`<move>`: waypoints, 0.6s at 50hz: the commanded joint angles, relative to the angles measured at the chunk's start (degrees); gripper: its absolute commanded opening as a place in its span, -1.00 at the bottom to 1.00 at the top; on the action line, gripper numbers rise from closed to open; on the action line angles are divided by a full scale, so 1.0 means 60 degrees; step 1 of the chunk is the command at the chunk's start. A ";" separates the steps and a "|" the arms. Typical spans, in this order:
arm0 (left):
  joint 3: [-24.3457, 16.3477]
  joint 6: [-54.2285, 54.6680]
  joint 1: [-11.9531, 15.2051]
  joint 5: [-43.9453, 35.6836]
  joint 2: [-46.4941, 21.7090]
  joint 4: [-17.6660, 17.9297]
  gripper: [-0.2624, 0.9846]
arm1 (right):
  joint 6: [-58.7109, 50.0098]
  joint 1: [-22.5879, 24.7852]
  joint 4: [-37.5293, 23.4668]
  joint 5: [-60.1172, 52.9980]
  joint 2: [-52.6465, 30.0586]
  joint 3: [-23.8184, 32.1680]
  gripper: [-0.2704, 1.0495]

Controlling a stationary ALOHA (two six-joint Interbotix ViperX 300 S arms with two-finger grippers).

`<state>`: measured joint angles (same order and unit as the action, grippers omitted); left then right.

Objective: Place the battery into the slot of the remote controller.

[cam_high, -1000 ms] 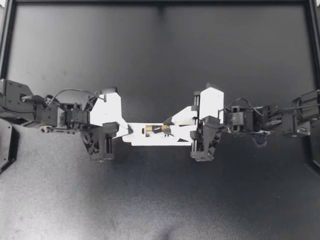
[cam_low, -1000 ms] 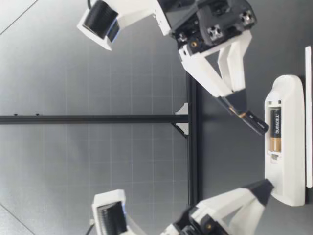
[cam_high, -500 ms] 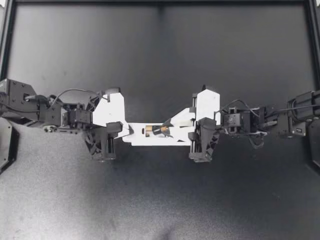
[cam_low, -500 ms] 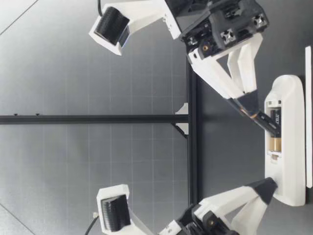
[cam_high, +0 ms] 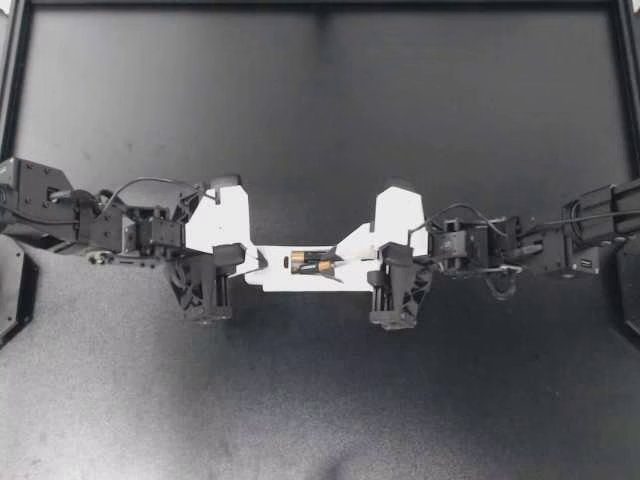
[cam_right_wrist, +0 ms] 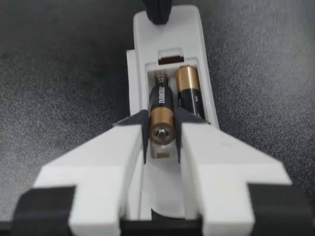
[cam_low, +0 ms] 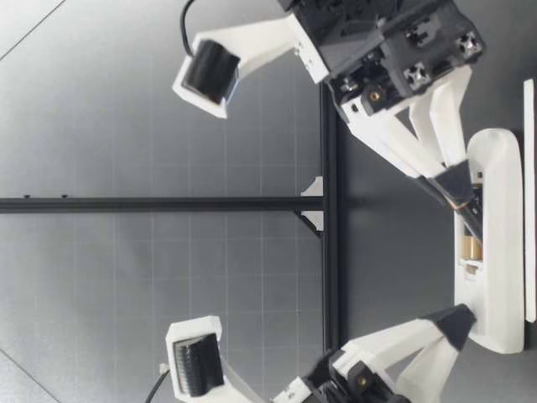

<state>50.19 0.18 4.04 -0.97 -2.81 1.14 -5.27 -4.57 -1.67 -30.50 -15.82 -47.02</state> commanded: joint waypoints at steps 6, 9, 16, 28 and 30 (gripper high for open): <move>-0.0073 0.0015 0.0029 0.0029 0.0088 0.0015 -0.80 | 0.0000 0.0044 0.0000 0.0850 0.0308 0.0381 -0.43; -0.0073 0.0015 0.0029 0.0029 0.0088 0.0015 -0.80 | 0.0000 0.0044 -0.0015 0.1201 0.0322 0.0483 -0.37; -0.0073 0.0015 0.0015 0.0029 0.0088 0.0015 -0.80 | 0.0015 0.0044 0.0000 0.1743 0.0322 0.0747 -0.16; -0.0073 0.0015 0.0029 0.0029 0.0103 0.0015 -0.80 | -0.0029 0.0044 0.0000 0.1919 0.0688 0.0835 0.07; -0.0073 0.0015 0.0029 0.0029 0.0103 0.0015 -0.80 | -0.0059 0.0044 0.0000 0.1919 0.0820 0.0806 0.07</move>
<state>50.19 0.18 4.04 -0.97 -2.81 1.23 -5.45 -4.31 -1.67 -18.81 -14.24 -42.71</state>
